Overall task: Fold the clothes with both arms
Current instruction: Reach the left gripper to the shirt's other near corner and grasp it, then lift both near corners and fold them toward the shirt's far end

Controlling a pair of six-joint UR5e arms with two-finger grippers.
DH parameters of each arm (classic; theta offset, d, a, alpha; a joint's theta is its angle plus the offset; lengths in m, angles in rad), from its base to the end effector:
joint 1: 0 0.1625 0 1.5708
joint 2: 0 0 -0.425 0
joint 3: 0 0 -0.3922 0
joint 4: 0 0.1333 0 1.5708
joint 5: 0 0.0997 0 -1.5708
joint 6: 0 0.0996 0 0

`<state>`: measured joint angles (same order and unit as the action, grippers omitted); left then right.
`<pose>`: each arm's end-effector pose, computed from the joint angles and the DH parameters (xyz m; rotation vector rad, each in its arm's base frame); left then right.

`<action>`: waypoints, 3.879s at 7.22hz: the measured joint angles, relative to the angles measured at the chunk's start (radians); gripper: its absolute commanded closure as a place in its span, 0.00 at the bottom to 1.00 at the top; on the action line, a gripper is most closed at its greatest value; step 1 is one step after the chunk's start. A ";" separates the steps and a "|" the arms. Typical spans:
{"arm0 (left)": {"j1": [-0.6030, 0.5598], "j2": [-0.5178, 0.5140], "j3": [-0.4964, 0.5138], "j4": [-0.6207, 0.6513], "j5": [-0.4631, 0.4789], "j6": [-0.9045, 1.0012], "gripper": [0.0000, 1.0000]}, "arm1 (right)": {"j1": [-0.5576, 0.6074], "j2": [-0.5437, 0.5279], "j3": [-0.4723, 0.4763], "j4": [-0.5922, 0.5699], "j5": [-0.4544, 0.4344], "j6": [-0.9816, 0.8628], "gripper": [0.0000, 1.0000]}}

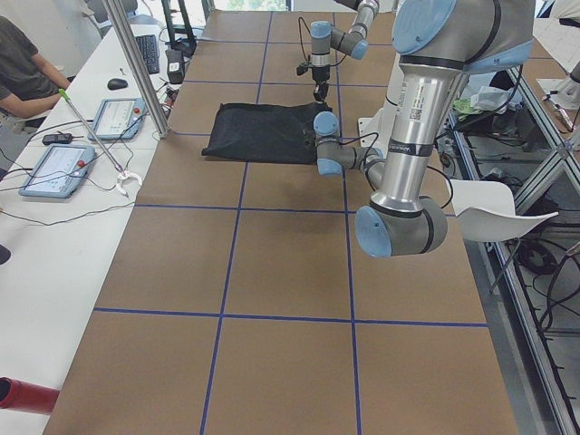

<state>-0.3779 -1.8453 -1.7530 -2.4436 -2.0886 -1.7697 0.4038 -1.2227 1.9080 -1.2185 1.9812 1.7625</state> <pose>0.5035 -0.2903 0.3225 -0.3192 1.3251 -0.1407 -0.4947 -0.3131 0.2743 -0.2631 -1.0591 0.3228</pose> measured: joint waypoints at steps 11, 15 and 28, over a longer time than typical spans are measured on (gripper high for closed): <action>0.022 0.091 -0.208 0.001 -0.013 -0.041 1.00 | 0.069 -0.147 0.066 0.203 0.412 -0.007 1.00; -0.019 0.094 -0.305 0.002 -0.033 -0.059 1.00 | 0.195 -0.158 0.019 0.324 0.488 -0.007 1.00; -0.419 -0.409 0.454 -0.095 0.015 -0.016 1.00 | 0.473 0.289 -0.552 0.326 0.290 -0.011 1.00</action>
<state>-0.7966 -2.2540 -1.2994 -2.5382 -2.0735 -1.7854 0.8766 -0.9334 1.3559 -0.8930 2.2708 1.7511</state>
